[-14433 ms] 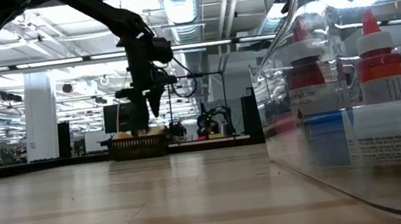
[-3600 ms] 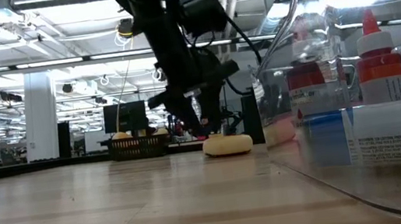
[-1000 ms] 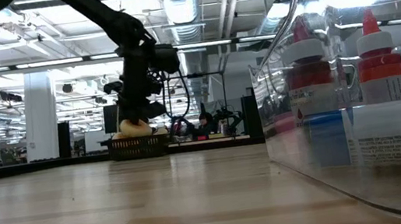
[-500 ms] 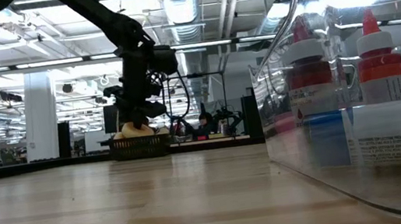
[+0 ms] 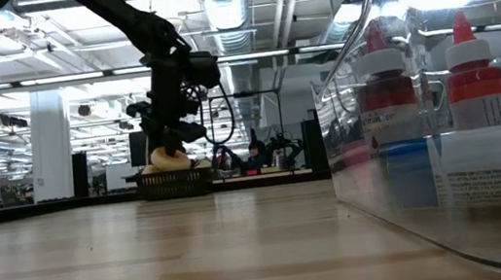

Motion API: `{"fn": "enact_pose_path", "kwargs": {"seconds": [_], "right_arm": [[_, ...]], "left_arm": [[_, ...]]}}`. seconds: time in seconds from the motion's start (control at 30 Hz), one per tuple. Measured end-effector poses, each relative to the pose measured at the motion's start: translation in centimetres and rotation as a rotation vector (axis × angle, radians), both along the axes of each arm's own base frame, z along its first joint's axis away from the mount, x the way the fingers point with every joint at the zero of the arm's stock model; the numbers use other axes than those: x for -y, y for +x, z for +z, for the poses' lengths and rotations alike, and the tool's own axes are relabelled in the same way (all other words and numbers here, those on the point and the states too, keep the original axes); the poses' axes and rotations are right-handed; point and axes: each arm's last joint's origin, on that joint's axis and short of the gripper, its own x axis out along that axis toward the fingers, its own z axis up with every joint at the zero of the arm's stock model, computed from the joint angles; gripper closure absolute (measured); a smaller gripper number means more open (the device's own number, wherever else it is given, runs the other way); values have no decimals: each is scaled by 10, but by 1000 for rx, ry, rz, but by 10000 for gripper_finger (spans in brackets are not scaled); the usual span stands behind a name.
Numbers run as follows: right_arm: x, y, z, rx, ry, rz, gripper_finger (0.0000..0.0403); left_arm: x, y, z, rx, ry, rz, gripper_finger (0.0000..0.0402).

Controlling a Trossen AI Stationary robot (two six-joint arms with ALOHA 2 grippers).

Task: Pick & Place Food Item
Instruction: Put the black donut into the black bin, then return to home position

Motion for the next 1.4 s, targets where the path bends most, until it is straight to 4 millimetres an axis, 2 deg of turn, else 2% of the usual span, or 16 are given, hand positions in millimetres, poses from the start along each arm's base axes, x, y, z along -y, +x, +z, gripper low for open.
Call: {"fn": "enact_pose_path", "kwargs": {"seconds": [0.13,0.43,0.6,0.77,0.93,1.07,1.17,1.23,1.33,1.4], "right_arm": [[0,0,0,3,8,-1,154],[-3,0,0,5,15,9,154],[-4,-1,0,6,17,13,154],[-4,-1,0,5,17,13,154],[-4,-1,0,9,20,6,154],[-4,0,-4,2,7,-8,154],[-4,0,-8,-11,-1,-12,154],[-4,-1,-10,-16,-4,-15,154],[-2,-5,-8,-4,-16,-32,154],[-1,-8,-5,10,-21,-40,154]], "left_arm": [[0,0,0,-4,-8,-5,250],[3,-2,-1,-23,-26,6,185],[5,-3,1,-20,-27,16,165],[9,-7,19,26,6,18,160],[22,-23,58,159,73,107,167],[47,-35,96,359,55,126,176],[80,-40,127,499,7,-19,182],[109,-46,142,551,31,-173,184],[156,-65,151,650,83,-420,185],[183,-81,144,770,103,-537,185]]}}
